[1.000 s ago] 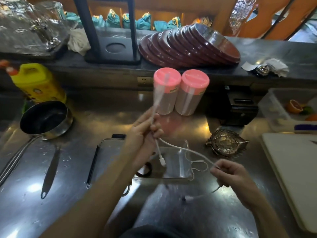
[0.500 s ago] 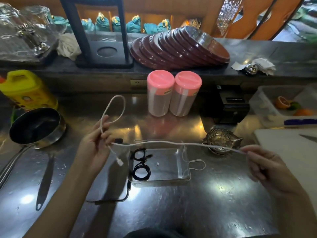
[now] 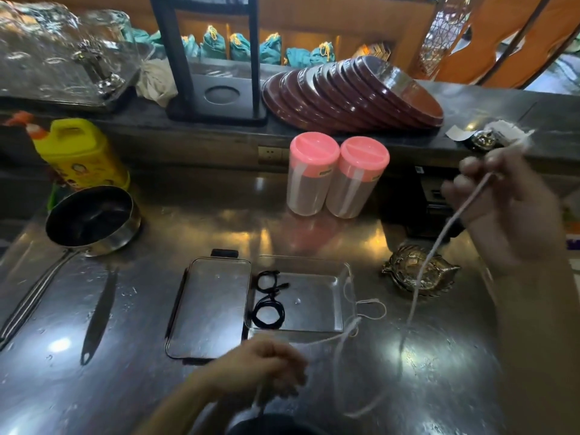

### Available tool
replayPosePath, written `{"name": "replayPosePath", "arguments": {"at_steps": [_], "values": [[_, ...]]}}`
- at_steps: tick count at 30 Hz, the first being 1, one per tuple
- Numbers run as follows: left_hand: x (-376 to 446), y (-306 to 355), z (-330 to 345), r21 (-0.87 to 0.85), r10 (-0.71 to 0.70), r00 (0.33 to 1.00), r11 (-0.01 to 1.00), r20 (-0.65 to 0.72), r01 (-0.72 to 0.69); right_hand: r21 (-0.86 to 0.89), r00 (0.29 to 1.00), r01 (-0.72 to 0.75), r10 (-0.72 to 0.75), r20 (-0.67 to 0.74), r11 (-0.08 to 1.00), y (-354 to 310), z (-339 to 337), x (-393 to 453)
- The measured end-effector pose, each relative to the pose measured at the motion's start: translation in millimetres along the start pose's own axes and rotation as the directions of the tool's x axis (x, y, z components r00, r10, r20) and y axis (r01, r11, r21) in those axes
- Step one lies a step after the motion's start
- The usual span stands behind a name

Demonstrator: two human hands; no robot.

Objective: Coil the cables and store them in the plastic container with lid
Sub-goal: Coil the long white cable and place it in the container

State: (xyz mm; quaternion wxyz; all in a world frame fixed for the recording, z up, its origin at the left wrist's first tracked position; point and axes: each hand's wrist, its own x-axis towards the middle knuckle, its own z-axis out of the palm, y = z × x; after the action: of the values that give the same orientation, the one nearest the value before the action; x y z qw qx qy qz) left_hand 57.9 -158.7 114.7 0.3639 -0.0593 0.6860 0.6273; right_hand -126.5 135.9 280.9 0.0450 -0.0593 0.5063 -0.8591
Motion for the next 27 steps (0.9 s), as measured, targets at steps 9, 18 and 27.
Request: {"name": "replayPosePath", "arguments": {"at_steps": [9,18,27], "values": [[7,13,9,0.481,0.116,0.993,0.872,-0.028,-0.088,-0.350,0.862,-0.415,0.486,0.143,0.840,68,48,-11],[22,118,-12,-0.282,0.292,0.863,0.860,-0.411,-0.426,-0.502,0.775,-0.377,0.562,0.289,0.779,118,71,-48],[43,124,-2,-0.313,0.229,0.915,0.889,-0.332,-0.336,-0.480,0.769,-0.395,0.568,0.293,0.783,121,73,-56]]}}
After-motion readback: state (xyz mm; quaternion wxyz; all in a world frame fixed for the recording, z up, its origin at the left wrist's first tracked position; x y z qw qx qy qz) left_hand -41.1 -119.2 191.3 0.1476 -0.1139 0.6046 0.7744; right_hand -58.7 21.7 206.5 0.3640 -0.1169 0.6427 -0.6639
